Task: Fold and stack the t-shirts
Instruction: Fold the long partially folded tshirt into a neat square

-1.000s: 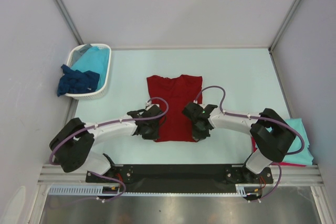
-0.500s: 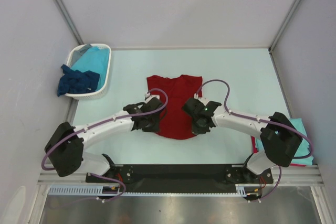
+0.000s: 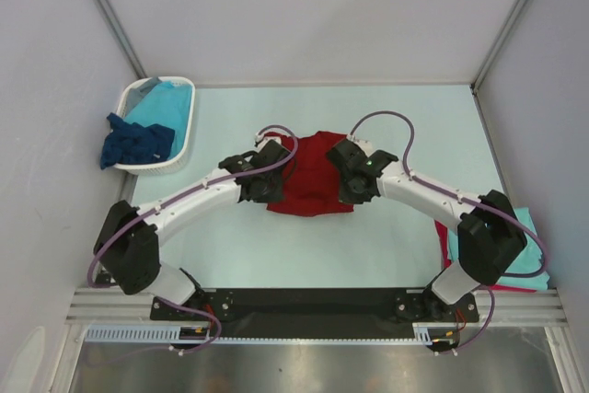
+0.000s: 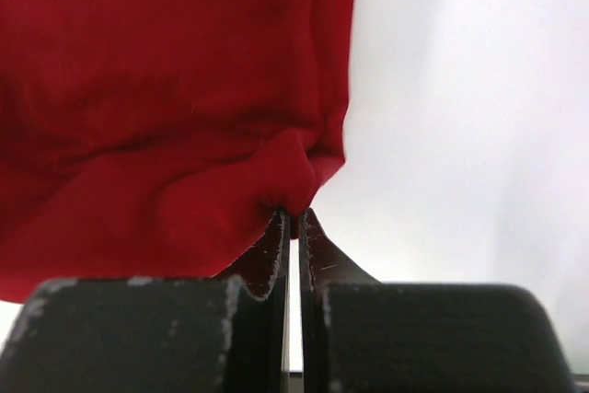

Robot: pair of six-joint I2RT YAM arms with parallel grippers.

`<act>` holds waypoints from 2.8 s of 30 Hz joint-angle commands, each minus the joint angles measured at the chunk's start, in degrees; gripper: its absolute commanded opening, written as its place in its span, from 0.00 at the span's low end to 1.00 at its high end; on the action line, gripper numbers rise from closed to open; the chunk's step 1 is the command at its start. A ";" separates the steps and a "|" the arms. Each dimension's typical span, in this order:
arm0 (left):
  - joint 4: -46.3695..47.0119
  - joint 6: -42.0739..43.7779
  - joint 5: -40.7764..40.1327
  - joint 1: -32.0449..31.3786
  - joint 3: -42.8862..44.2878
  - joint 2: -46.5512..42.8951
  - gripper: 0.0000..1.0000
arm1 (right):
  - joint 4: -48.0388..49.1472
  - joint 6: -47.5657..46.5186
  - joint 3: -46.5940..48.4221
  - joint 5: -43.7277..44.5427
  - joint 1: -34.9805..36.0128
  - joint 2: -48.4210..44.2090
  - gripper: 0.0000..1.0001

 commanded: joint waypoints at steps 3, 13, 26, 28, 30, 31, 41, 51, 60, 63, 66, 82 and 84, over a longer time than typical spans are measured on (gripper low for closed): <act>-0.55 3.43 -2.42 4.92 8.60 4.01 0.00 | 0.98 -5.21 7.70 2.40 -5.95 3.29 0.00; -1.88 5.72 -4.00 9.93 22.91 15.17 0.00 | 1.86 -9.26 18.60 1.87 -12.46 12.34 0.00; -5.83 6.60 -3.39 15.56 44.28 32.66 0.00 | 0.46 -11.28 38.36 1.00 -17.56 29.39 0.00; -6.62 6.69 -3.13 16.70 47.35 34.77 0.00 | -0.59 -11.55 43.27 0.64 -18.09 32.81 0.00; -6.88 6.95 -3.21 17.14 49.20 36.09 0.00 | -1.30 -12.16 46.19 0.55 -18.17 34.84 0.00; -6.89 7.30 -3.30 17.49 50.60 37.23 0.00 | -1.56 -12.42 47.51 0.38 -18.26 36.85 0.00; -8.91 9.33 -1.11 19.16 61.43 47.34 0.00 | -3.68 -12.87 57.80 -1.55 -20.20 45.83 0.00; -9.26 8.98 -0.05 20.04 62.66 51.22 0.00 | -3.94 -12.51 59.38 -3.31 -20.73 49.79 0.00; -9.70 6.69 -6.11 19.17 60.20 38.14 0.34 | -2.36 -11.99 52.37 0.91 -19.50 36.64 0.66; -9.26 6.69 -5.67 17.94 56.96 33.92 0.35 | -1.39 -11.90 46.75 0.91 -17.14 31.45 0.65; -6.63 6.60 -5.93 15.92 49.76 29.70 0.35 | 0.45 -11.64 39.10 1.87 -14.84 27.40 0.64; 3.22 7.39 -0.66 9.67 37.07 33.54 0.33 | 5.47 -10.93 33.45 -1.12 -9.39 31.86 0.57; 2.78 7.74 -1.36 9.67 38.57 34.25 0.33 | 5.20 -10.76 35.12 -1.20 -9.39 32.65 0.57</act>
